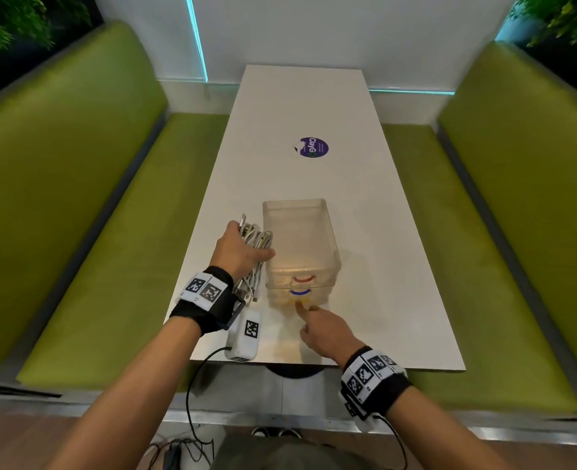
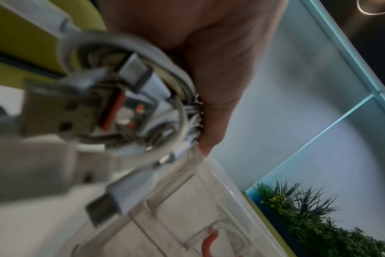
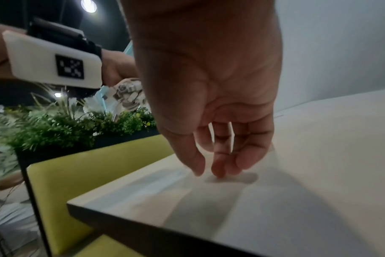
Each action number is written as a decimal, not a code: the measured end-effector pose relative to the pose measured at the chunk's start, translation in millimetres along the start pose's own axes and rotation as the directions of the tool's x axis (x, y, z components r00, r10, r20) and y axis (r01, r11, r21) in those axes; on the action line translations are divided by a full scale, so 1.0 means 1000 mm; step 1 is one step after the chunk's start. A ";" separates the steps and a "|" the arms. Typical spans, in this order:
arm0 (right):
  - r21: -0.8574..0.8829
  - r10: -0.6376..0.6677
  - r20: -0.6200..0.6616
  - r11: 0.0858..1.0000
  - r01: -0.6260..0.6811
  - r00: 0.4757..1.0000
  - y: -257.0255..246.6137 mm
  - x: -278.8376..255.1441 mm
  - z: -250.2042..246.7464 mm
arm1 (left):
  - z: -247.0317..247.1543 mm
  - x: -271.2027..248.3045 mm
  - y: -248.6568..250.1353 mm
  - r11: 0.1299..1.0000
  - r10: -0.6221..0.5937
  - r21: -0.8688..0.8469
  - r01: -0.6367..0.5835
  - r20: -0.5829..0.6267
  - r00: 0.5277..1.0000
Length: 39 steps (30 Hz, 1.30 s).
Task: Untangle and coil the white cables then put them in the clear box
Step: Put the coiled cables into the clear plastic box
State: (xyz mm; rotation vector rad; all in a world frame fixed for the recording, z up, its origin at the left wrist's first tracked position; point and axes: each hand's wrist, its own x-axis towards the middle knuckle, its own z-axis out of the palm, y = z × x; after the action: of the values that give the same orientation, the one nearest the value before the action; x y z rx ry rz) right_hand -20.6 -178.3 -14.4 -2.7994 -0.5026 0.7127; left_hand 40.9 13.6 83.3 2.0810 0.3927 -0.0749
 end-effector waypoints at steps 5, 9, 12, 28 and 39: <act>0.092 -0.022 -0.094 0.995 0.031 0.995 -0.002 -0.003 0.003 | 0.002 0.000 -0.002 0.999 -0.024 -0.040 0.024 -0.002 1.000; 0.064 -0.071 -0.014 0.995 0.072 0.997 -0.004 -0.033 0.004 | 0.003 0.000 -0.003 0.998 -0.035 -0.050 0.034 -0.013 0.999; -0.021 -0.135 0.012 0.991 0.135 0.991 -0.007 -0.058 0.004 | 0.004 0.001 -0.004 0.997 -0.043 -0.062 0.042 -0.007 0.999; 0.136 -0.163 0.024 0.978 0.158 0.986 -0.017 -0.066 -0.029 | 0.001 -0.007 0.002 0.997 -0.027 -0.071 0.027 0.000 1.000; 0.885 -0.183 -0.321 0.292 0.363 0.929 -0.074 -0.068 -0.116 | 0.012 -0.099 0.034 0.544 0.166 -0.836 -0.071 0.024 0.986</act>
State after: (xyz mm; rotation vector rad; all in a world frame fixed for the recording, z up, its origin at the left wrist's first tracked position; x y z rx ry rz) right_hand -39.1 -149.4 135.3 -1.5495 -0.3416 0.4440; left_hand -40.6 -36.6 126.4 1.1170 0.1560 0.0836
